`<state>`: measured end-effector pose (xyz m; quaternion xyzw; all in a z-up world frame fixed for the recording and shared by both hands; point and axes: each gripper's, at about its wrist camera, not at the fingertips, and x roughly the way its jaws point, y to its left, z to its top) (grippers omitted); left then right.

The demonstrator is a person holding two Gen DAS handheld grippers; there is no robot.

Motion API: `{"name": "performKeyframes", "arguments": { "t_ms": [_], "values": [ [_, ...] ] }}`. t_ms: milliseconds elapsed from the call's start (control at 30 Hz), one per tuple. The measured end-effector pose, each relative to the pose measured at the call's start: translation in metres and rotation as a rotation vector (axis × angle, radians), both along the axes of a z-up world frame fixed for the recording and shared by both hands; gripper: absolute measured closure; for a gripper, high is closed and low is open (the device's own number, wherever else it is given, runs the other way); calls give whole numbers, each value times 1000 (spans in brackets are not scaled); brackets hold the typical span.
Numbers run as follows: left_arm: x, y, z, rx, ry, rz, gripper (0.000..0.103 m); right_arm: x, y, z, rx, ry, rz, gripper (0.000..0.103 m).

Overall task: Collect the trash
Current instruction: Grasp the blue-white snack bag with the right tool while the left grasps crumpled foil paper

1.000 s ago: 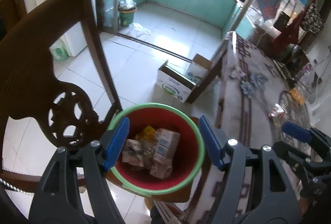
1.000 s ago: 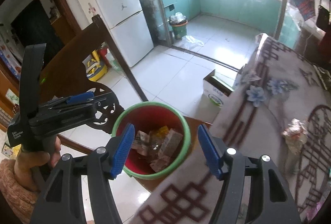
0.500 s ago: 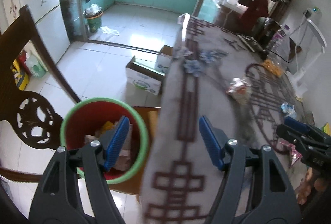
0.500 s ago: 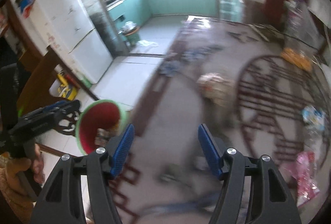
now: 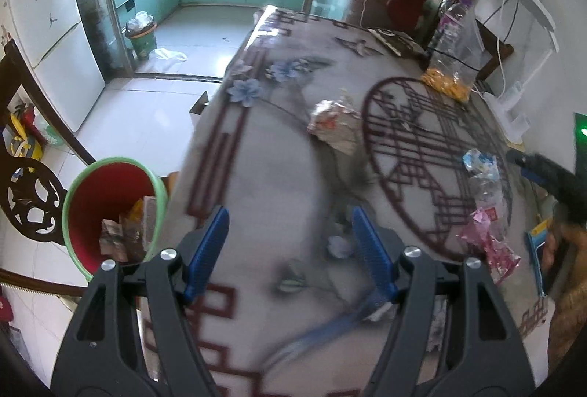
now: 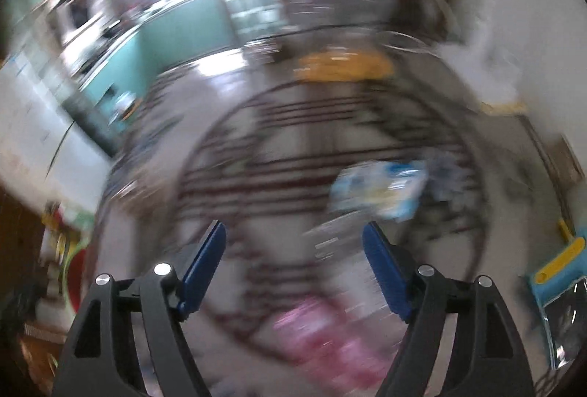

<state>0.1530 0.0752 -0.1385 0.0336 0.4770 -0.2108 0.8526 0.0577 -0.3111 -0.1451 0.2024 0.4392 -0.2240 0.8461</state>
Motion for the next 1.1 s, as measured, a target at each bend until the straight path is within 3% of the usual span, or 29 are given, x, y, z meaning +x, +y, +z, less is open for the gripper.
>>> {"name": "performKeyframes", "arguments": {
  "t_ms": [100, 267, 533, 733, 767, 800, 867, 1100],
  "values": [
    [-9, -13, -1, 13, 2, -5, 33, 6, -36, -19, -18, 56, -39, 24],
    [-16, -34, -3, 31, 12, -1, 33, 27, -70, -57, 63, 133, -44, 24],
    [-11, -62, -10, 67, 27, -12, 30, 49, -67, -87, 112, 173, 38, 24],
    [3, -86, -21, 87, 48, -33, 30, 54, -69, -92, 129, 157, 60, 27],
    [8, -89, -23, 86, 53, -36, 30, 55, -69, -92, 116, 159, 66, 40],
    [12, -94, -25, 84, 57, -39, 30, 57, -68, -91, 84, 172, 79, 64],
    [26, -103, -31, 85, 67, -42, 30, 59, -67, -91, 60, 183, 111, 93],
    [86, -132, -52, 72, 75, -9, 30, 48, -79, -76, 122, 100, 90, 98]
  ]
}}
